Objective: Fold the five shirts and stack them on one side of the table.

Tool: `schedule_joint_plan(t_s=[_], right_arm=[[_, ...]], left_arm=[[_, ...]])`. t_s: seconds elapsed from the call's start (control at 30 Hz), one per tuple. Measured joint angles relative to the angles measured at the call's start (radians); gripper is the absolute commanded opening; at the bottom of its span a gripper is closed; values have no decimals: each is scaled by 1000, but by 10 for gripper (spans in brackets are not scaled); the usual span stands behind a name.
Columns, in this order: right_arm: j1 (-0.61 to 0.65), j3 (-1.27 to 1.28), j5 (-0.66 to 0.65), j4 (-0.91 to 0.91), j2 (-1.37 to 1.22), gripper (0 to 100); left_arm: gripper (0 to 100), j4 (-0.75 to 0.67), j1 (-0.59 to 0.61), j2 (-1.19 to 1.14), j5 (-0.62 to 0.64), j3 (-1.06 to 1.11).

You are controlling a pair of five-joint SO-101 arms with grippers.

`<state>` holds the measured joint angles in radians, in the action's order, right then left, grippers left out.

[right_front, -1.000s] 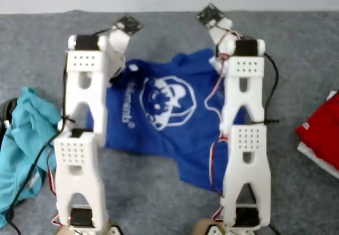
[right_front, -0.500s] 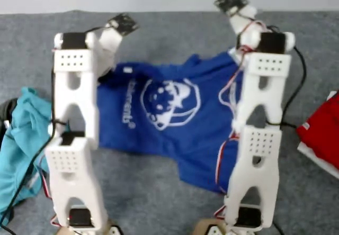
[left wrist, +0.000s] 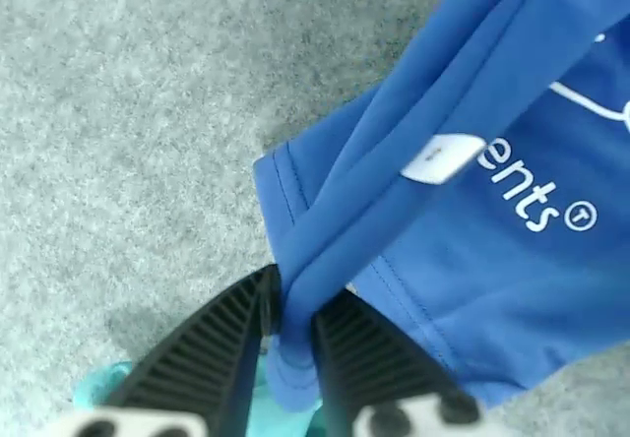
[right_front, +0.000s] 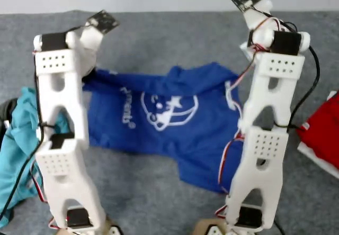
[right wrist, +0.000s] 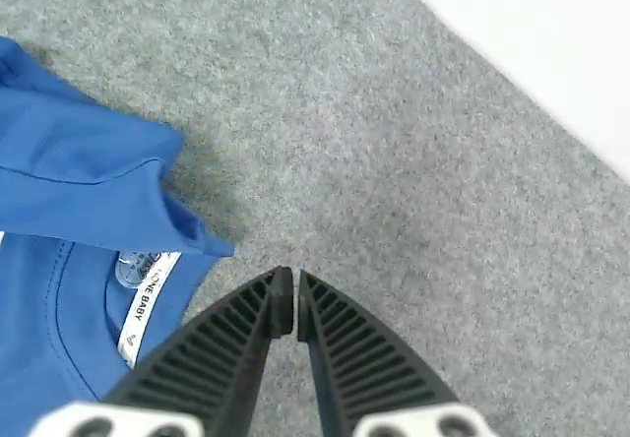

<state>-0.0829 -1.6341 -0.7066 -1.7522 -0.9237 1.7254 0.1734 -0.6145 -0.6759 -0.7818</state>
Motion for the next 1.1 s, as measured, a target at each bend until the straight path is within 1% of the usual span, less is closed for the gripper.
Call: schedule_joint_plan(t_s=[0.17,0.37,0.43,0.57,0.67,0.73,0.8,1.0,1.1], right_arm=[[0,94,-32,0,81,12],[17,285,-20,0,97,24],[34,307,18,0,97,72],[60,307,109,0,89,204],[80,307,209,25,52,256],[94,307,258,63,31,256],[112,307,276,104,5,256],[170,307,287,189,-75,256],[178,307,287,218,-110,255]], left_arm=[[6,0,0,0,-21,97],[8,0,-32,0,-23,218],[8,0,-48,0,-23,244],[8,0,-71,0,-23,258],[8,0,-80,0,-23,258],[8,0,-81,0,-23,258],[8,0,-81,0,-23,262],[8,0,-94,0,-17,267],[8,0,-94,0,-9,267]])
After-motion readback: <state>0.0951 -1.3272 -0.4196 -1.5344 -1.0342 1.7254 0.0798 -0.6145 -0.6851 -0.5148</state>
